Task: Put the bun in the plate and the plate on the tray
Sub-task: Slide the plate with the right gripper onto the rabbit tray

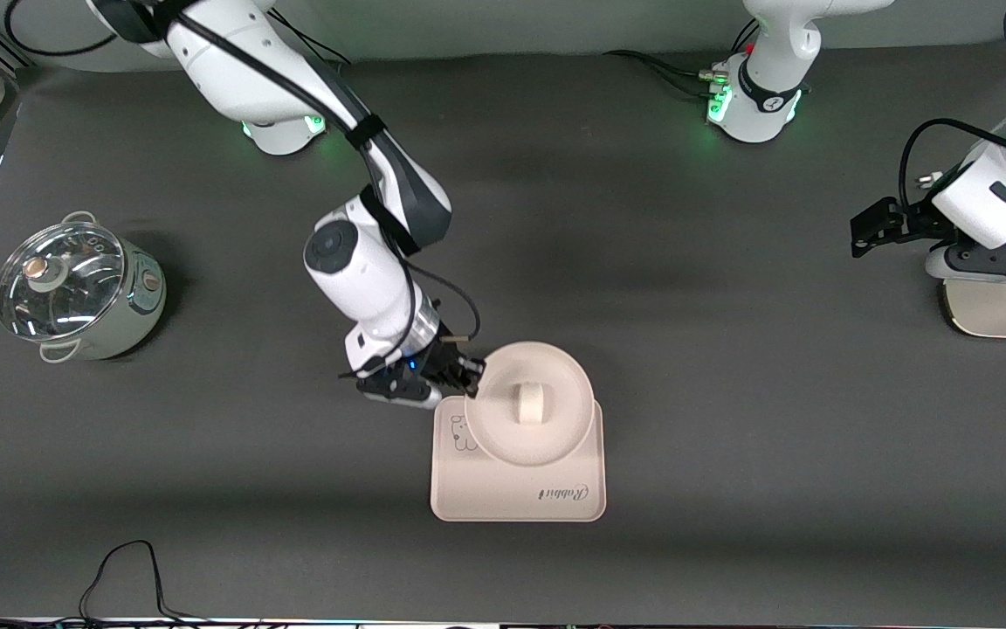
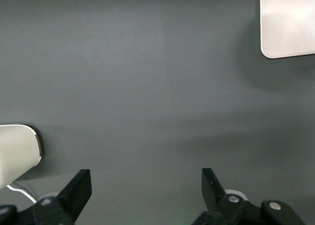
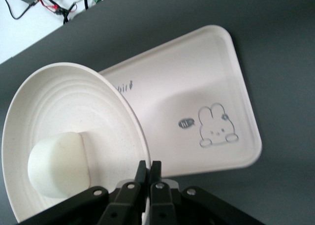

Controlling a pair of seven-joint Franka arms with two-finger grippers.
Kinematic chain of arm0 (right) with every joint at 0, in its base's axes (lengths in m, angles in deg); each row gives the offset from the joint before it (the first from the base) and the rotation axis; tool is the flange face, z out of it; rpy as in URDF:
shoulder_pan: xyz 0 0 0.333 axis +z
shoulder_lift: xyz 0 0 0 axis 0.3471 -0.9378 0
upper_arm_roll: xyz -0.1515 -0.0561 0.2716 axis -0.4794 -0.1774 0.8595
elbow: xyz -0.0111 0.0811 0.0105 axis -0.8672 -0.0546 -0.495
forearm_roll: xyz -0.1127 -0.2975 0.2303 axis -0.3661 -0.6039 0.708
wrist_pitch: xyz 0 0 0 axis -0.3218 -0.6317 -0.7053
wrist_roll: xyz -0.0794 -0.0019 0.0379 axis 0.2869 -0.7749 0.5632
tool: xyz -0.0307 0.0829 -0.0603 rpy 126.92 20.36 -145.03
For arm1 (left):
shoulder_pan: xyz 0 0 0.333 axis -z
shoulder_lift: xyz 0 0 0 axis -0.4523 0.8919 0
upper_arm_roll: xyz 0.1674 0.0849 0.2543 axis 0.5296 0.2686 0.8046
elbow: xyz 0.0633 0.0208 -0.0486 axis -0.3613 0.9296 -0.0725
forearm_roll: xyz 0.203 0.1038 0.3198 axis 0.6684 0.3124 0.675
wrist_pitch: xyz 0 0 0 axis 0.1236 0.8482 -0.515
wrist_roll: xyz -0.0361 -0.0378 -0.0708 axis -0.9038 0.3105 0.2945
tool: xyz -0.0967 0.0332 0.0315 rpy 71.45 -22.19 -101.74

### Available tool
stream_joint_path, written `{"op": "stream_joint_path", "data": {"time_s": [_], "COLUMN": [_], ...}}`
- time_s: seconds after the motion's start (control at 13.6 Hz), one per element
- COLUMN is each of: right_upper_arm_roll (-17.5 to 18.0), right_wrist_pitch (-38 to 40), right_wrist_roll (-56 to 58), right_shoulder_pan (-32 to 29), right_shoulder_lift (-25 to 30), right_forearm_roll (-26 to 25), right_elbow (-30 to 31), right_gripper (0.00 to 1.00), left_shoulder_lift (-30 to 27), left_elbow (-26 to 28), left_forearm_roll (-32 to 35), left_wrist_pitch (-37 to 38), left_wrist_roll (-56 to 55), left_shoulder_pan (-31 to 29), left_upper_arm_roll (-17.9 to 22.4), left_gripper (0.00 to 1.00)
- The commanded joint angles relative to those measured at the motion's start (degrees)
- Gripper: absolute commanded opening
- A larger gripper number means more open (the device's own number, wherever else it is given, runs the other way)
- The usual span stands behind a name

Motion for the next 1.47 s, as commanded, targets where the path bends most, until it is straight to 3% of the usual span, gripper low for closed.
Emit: {"op": "stream_joint_path", "data": {"time_s": [0.0,0.59,1.03,1.18,1.32,1.4], "right_upper_arm_roll": [0.04,-0.05,-0.05,-0.05,-0.05,-0.05], "right_wrist_pitch": [2.19,-2.46,-3.78,-3.79,-3.7,-3.26], "right_wrist_roll": [1.28,1.19,1.19,1.19,0.93,0.84], "right_shoulder_pan": [-0.79,-1.14,-1.06,-1.06,-1.14,-1.14], "right_shoulder_lift": [-9.49,-17.06,-19.44,-19.8,-19.36,-18.92], "right_forearm_roll": [1.04,0.95,0.95,1.12,1.13,1.13], "right_elbow": [-13.22,-14.48,-14.04,-14.04,-14.13,-14.21], "right_gripper": [0.0,0.0,0.01,0.26,0.91,1.0], "left_shoulder_lift": [0.14,0.32,0.32,0.32,0.32,0.32], "left_elbow": [-0.42,-0.5,-0.5,-0.5,-0.5,-0.5], "left_forearm_roll": [-0.73,-1.52,-1.52,-1.52,-1.52,-1.52], "left_wrist_pitch": [-0.36,-0.45,-0.45,-0.45,-0.45,-0.45], "left_wrist_roll": [-0.51,-0.51,-0.51,-0.51,-0.51,-0.51], "left_shoulder_pan": [-0.1,-0.1,-0.19,-0.1,-0.19,-0.19], "left_upper_arm_roll": [0.04,0.04,0.12,0.12,0.12,0.12], "left_gripper": [1.0,1.0,1.0,1.0,1.0,1.0]}}
